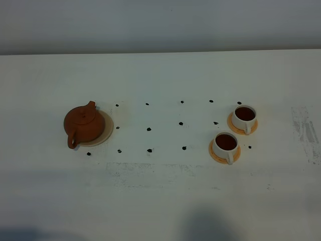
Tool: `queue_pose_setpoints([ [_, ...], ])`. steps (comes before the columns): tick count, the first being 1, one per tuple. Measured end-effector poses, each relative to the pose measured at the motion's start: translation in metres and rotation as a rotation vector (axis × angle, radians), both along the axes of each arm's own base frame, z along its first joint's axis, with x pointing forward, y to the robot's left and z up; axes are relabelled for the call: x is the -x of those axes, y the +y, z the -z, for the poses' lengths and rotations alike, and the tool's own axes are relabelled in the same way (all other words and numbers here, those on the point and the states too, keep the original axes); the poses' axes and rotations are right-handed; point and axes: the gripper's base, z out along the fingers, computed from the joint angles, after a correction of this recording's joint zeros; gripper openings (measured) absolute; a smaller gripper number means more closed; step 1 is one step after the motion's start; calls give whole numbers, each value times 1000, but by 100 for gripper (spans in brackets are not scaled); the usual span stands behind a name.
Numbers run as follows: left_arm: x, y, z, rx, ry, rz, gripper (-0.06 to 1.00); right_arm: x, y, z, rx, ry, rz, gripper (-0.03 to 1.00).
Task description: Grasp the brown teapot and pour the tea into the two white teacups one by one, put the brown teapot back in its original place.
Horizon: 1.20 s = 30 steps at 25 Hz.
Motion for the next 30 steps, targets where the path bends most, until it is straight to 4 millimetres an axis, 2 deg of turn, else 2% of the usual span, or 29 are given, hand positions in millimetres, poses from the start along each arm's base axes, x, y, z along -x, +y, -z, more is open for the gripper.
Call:
queue_pose_setpoints([
  [12, 3, 0, 2, 0, -10, 97, 48, 0, 0, 0, 0, 0, 0, 22],
  [30, 3, 0, 2, 0, -10, 101, 48, 0, 0, 0, 0, 0, 0, 22],
])
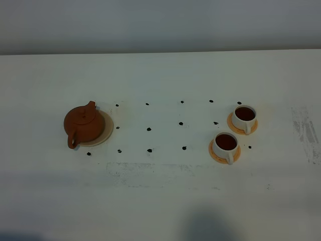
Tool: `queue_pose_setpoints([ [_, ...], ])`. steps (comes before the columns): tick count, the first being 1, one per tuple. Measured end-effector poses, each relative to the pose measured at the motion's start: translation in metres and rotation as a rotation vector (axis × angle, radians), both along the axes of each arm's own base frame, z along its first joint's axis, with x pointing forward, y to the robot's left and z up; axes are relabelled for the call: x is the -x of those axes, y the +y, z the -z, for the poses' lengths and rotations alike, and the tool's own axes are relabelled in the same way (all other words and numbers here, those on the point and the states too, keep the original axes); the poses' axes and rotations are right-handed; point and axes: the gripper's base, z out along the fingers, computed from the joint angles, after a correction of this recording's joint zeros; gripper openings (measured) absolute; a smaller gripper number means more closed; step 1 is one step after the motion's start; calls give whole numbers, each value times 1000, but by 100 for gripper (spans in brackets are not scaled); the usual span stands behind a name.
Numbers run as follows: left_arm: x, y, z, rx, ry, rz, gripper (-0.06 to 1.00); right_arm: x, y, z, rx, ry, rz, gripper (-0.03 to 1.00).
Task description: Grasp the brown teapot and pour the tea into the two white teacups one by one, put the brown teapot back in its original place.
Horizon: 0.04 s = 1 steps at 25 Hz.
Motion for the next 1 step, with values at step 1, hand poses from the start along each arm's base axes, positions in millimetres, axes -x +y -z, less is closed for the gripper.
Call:
queue_pose_setpoints([
  [1, 0, 0, 0, 0, 0, 0, 48, 0, 0, 0, 0, 0, 0, 22],
])
